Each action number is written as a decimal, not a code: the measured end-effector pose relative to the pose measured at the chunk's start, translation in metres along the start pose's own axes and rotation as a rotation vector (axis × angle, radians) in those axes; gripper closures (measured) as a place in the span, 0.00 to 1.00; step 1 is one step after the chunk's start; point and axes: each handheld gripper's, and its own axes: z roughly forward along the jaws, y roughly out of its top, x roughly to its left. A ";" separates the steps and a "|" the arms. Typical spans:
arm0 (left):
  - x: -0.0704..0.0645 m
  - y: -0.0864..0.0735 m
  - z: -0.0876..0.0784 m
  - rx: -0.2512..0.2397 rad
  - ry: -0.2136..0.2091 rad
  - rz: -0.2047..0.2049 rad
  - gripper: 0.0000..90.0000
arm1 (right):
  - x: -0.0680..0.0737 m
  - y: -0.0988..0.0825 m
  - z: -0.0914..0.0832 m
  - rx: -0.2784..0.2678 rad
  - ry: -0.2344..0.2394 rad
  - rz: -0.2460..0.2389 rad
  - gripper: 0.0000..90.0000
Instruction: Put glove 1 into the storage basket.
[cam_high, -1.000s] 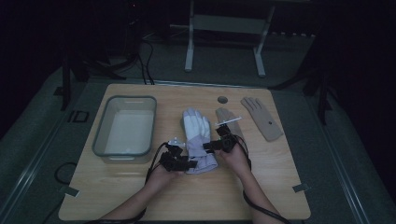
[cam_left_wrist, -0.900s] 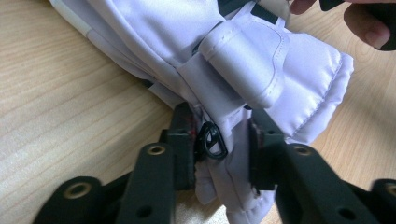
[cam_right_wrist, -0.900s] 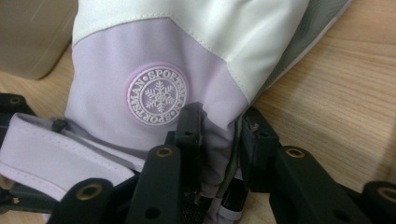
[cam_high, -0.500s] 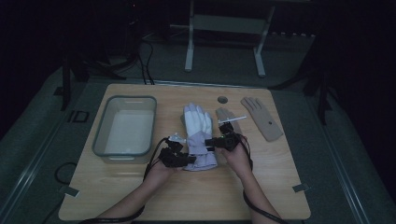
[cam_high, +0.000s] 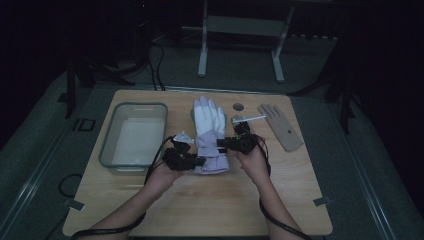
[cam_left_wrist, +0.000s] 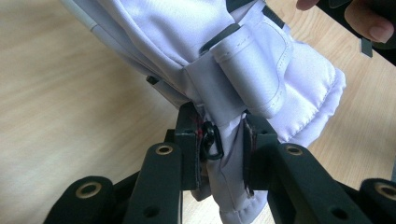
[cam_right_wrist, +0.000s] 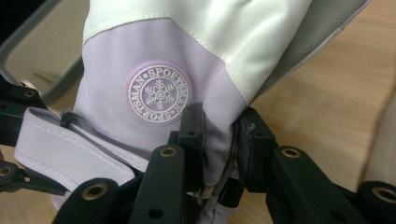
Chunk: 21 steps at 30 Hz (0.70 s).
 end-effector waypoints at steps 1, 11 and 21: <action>0.000 0.002 -0.003 -0.001 0.001 0.005 0.81 | 0.002 0.003 -0.002 -0.007 0.001 -0.004 0.82; 0.009 0.010 -0.029 -0.025 0.013 0.021 0.81 | 0.022 0.026 -0.007 -0.044 0.001 -0.034 0.82; 0.024 0.004 -0.056 -0.036 0.037 0.014 0.81 | 0.046 0.044 0.004 -0.044 0.019 -0.075 0.82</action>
